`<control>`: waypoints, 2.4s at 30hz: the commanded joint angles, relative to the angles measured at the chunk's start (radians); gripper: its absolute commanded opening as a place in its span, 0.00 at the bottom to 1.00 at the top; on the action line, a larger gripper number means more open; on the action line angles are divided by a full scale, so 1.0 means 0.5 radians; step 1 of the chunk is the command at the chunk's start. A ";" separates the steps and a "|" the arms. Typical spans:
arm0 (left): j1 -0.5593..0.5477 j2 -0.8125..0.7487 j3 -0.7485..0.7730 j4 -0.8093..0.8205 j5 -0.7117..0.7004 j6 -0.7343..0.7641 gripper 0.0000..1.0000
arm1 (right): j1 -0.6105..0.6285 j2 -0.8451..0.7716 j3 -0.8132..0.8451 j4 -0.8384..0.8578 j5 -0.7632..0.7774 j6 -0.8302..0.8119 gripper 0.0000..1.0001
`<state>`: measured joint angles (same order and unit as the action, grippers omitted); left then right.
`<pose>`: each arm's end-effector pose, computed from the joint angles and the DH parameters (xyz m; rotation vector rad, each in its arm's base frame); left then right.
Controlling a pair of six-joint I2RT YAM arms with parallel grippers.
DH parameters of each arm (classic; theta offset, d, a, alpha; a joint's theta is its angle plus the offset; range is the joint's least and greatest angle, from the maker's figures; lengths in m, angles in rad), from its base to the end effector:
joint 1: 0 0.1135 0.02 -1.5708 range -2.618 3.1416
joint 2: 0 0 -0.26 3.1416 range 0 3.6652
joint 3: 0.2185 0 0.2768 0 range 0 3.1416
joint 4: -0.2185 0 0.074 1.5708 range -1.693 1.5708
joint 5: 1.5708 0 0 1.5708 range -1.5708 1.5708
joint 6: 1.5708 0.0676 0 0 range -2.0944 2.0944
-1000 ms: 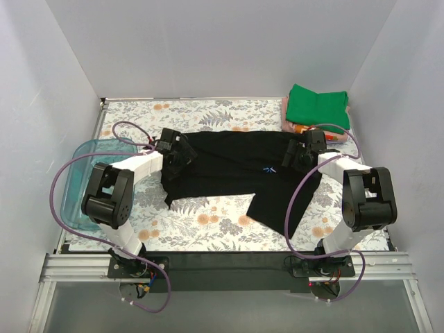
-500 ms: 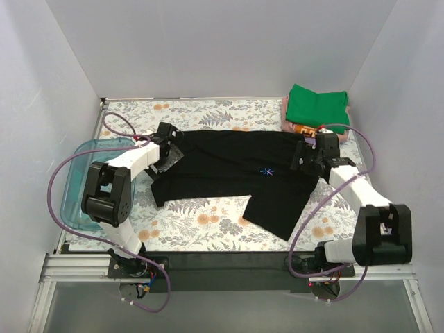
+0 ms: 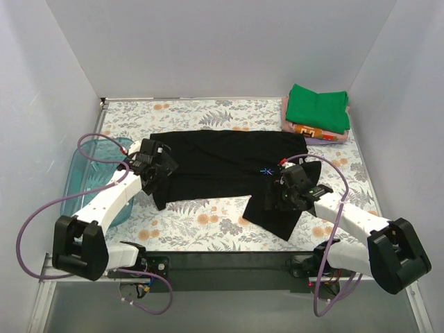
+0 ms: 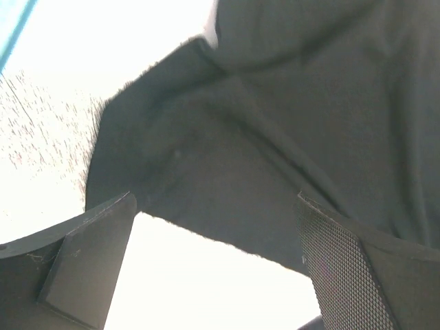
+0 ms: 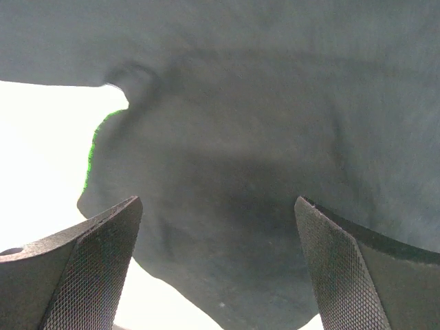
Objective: Fold and stack the t-shirts
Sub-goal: Flatten the tshirt out
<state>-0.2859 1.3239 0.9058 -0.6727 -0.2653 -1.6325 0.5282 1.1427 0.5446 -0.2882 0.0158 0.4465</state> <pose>0.2852 -0.0654 0.1872 -1.7100 2.0059 -0.3260 0.2240 0.1294 0.1378 -0.0951 2.4986 0.3997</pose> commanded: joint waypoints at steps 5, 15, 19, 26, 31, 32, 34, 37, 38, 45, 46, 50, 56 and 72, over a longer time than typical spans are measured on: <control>-0.029 -0.334 -0.247 0.048 0.196 -0.011 0.98 | -0.068 0.129 -0.181 0.030 0.140 0.221 0.98; -0.030 -0.347 -0.360 0.097 0.239 -0.039 0.98 | -0.804 -0.202 -0.359 -0.071 0.076 0.024 0.98; -0.033 -0.273 -0.361 0.121 0.300 -0.036 0.98 | -0.906 -0.279 -0.301 -0.114 0.091 -0.043 0.98; -0.124 -0.432 -0.455 -0.071 0.334 -0.174 0.98 | -0.906 -0.313 -0.184 -0.157 -0.218 -0.181 0.98; -0.540 -0.500 -0.526 -0.341 0.261 -0.553 0.98 | -0.906 -0.521 -0.102 -0.181 -0.265 -0.108 0.98; -0.618 -0.482 -0.541 -0.433 0.249 -0.609 0.98 | -0.906 -0.603 -0.092 -0.194 -0.216 -0.089 0.98; -0.780 -0.433 -0.554 -0.593 0.172 -0.781 0.98 | -0.909 -0.687 -0.052 -0.258 -0.158 -0.053 0.98; -0.855 -0.374 -0.600 -0.884 0.113 -1.048 0.98 | -0.909 -0.813 -0.037 -0.328 -0.011 -0.007 0.98; -0.870 -0.405 -0.606 -0.906 0.119 -1.106 0.98 | -0.912 -0.855 -0.046 -0.335 0.066 0.003 0.98; -0.876 -0.571 -0.664 -0.882 0.058 -1.263 0.94 | -0.915 -0.850 -0.086 -0.344 0.106 -0.003 0.98; -0.876 -0.553 -0.655 -0.885 0.028 -1.281 0.91 | -0.915 -0.844 -0.086 -0.344 0.103 -0.006 0.98; -0.876 -0.402 -0.701 -0.628 0.055 -1.224 0.87 | -0.915 -0.785 -0.092 -0.344 0.088 -0.025 0.99; -0.876 -0.206 -0.759 -0.355 0.058 -1.199 0.71 | -0.918 -0.807 -0.101 -0.344 0.091 -0.046 0.98; -0.849 -0.338 -0.809 -0.388 -0.196 -1.260 0.00 | -0.924 -0.911 -0.086 -0.482 0.073 -0.028 0.98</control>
<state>-0.7197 1.1408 0.5488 -0.9257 -0.2256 -1.9793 0.0715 0.7086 0.4934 -0.5003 0.0723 0.4377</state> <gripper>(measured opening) 0.033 0.984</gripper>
